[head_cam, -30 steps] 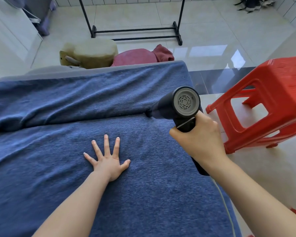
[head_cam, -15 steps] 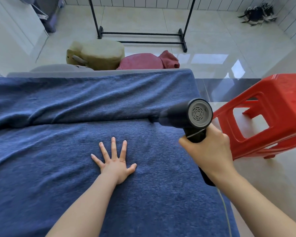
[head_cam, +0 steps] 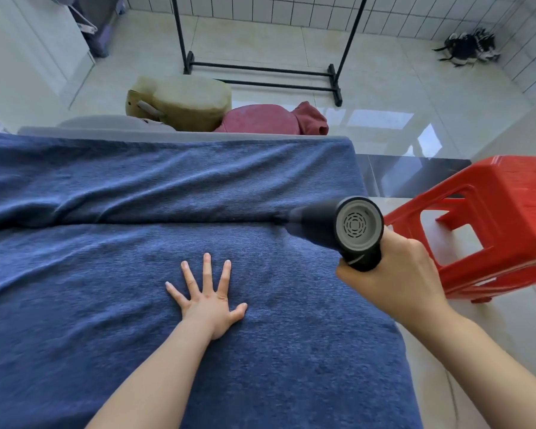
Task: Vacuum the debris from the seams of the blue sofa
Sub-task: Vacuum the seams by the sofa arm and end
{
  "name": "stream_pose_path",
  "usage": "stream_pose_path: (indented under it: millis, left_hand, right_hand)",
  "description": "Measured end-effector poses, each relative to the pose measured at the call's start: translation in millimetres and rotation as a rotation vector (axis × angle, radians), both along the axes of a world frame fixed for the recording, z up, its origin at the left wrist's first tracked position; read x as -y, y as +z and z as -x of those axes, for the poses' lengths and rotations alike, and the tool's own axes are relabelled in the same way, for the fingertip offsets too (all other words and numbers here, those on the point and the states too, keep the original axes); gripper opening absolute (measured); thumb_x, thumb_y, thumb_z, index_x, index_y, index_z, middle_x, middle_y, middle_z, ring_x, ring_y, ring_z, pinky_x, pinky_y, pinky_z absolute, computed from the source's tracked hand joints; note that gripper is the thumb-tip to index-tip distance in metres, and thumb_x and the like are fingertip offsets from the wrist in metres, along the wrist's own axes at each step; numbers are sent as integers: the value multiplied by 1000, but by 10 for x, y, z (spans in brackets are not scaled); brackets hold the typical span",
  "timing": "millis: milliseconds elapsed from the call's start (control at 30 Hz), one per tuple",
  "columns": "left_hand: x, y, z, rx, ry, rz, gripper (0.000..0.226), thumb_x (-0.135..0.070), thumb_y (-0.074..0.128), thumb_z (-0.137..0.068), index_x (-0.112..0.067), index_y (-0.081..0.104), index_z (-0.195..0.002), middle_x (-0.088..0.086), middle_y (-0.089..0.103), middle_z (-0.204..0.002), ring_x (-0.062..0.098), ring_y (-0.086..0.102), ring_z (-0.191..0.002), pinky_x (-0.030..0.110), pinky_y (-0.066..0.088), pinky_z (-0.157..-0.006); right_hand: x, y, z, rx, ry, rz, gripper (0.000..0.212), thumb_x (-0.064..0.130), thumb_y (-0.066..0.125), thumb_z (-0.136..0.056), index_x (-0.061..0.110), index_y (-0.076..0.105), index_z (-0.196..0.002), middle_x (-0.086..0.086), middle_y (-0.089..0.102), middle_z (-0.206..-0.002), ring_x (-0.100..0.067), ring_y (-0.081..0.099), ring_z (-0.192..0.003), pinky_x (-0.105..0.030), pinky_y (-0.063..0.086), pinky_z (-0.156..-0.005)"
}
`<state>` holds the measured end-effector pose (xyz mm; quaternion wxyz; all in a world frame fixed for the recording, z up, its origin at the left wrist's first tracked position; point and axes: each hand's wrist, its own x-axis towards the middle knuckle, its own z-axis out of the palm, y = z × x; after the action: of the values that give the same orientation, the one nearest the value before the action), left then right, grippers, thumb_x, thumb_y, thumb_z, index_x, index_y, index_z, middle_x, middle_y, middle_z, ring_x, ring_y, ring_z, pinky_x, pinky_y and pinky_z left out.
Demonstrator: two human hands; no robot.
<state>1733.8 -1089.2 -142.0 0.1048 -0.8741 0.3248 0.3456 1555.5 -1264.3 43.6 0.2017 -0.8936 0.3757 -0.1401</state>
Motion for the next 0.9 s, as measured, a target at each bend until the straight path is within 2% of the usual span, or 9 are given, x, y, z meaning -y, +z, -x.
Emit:
stream_pose_path:
  millis: [100, 200, 300, 367, 467, 567, 633, 733, 900]
  left_hand:
    - [-4, -3, -7, -6, 5, 8, 94, -79, 27, -83, -40, -43, -131, 5, -56, -138, 50, -48, -124, 78, -16, -96]
    - [-3, -13, -15, -12, 4, 8, 94, -79, 27, -83, -40, -45, -129, 5, -57, -137, 50, -49, -122, 78, -18, -94]
    - [-4, -18, -20, -8, 0, 11, 94, -79, 28, -83, -40, -45, -128, 5, -58, -137, 50, -51, -121, 77, -21, -92]
    - [-4, -32, -15, -6, 4, 15, 95, -79, 27, -82, -40, -46, -128, 5, -57, -137, 50, -51, -120, 77, -21, -91]
    - [-7, -26, -8, -5, 7, 16, 95, -79, 28, -82, -40, -45, -128, 5, -57, -138, 49, -51, -121, 77, -22, -91]
    - [1, -27, -6, -5, 9, 19, 96, -78, 29, -83, -40, -45, -129, 5, -57, -138, 49, -51, -121, 76, -23, -90]
    - [-1, -15, -6, -8, 18, 16, 96, -78, 30, -83, -40, -45, -128, 5, -57, -138, 49, -51, -121, 76, -23, -91]
    - [8, -14, 0, -3, 22, 18, 95, -78, 30, -83, -40, -45, -128, 5, -56, -138, 49, -50, -121, 76, -22, -91]
    - [11, -7, 3, -1, 25, 15, 96, -78, 30, -82, -40, -45, -128, 4, -56, -139, 49, -50, -122, 76, -22, -91]
  right_hand:
    - [70, 95, -127, -121, 115, 35, 39, 34, 76, -66, 35, 39, -79, 4, 49, -64, -40, 62, -76, -35, 37, -62]
    - [230, 203, -174, -206, 193, 60, 35, 38, 72, -64, 40, 38, -69, 7, 46, -62, -40, 63, -76, -35, 37, -61]
    - [356, 278, -163, -194, 252, 34, 29, 45, 65, -58, 58, 43, -71, 7, 53, -62, -36, 59, -70, -35, 39, -58]
    - [388, 253, -179, -175, 278, 32, 29, 48, 61, -56, 62, 42, -73, 8, 53, -62, -35, 58, -67, -37, 43, -56]
    - [404, 187, -237, -187, 304, 65, 27, 45, 63, -59, 55, 41, -70, 9, 50, -60, -34, 58, -65, -37, 45, -54]
    - [404, 169, -316, -249, 306, 106, 33, 40, 68, -64, 43, 36, -67, 6, 55, -64, -34, 59, -69, -36, 44, -57]
    - [387, 197, -365, -282, 315, 131, 35, 39, 70, -68, 40, 35, -69, 5, 54, -65, -32, 54, -69, -35, 40, -58]
    - [345, 297, -374, -260, 335, 153, 37, 37, 72, -68, 37, 35, -70, 10, 45, -55, -28, 46, -63, -33, 32, -56]
    - [246, 388, -437, -95, 330, 40, 36, 35, 74, -63, 39, 37, -63, 14, 48, -54, -29, 56, -62, -38, 48, -58]
